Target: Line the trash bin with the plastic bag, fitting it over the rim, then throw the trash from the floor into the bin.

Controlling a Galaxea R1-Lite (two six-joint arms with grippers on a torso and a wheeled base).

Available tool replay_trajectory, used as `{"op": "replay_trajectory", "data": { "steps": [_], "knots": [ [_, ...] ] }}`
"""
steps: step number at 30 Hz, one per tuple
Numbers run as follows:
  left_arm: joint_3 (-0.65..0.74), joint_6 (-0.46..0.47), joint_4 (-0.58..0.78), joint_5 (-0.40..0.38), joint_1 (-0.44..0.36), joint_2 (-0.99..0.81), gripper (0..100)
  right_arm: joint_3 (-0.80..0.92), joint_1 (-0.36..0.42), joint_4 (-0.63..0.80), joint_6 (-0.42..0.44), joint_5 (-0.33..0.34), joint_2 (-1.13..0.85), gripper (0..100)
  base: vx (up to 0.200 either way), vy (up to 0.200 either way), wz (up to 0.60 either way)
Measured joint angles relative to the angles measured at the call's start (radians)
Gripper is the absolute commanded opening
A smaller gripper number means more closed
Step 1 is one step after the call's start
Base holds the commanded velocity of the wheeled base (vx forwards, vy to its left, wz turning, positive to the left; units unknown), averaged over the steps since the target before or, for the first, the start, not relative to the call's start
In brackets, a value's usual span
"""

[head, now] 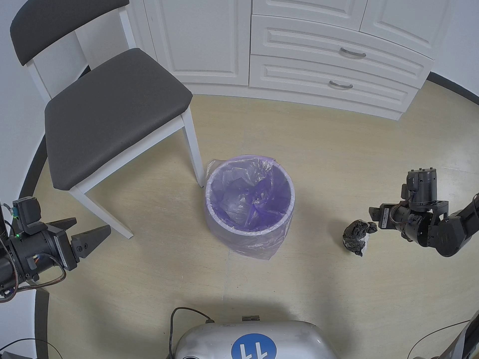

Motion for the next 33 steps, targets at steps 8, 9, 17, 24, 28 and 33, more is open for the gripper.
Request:
{"op": "replay_trajectory", "data": {
  "steps": [8,9,17,24,28,33],
  "knots": [
    [0.007,0.003,-0.003,0.0,0.0,0.0,100,0.014,0.023,-0.043,-0.043,-0.056,0.019,100,0.0,0.0,0.0],
    [0.009,0.006,-0.003,0.0,0.0,0.0,100,0.014,0.018,-0.056,-0.04,-0.028,0.027,100,0.0,0.0,0.0],
    [0.032,0.069,-0.022,0.001,0.002,-0.002,100,0.003,-0.05,-0.252,0.005,0.159,0.186,100,0.0,0.0,0.0],
    [0.064,0.088,-0.07,0.001,0.004,-0.003,100,-0.013,-0.09,-0.291,0.017,0.188,0.289,100,0.0,0.0,0.0],
    [0.069,0.088,-0.071,0.001,0.004,-0.003,100,-0.034,-0.109,-0.292,0.018,0.189,0.332,100,0.0,0.0,0.0],
    [0.07,0.088,-0.071,0.001,0.004,-0.003,100,-0.074,-0.138,-0.291,0.041,0.191,0.389,100,0.0,0.0,0.0]
  ]
}}
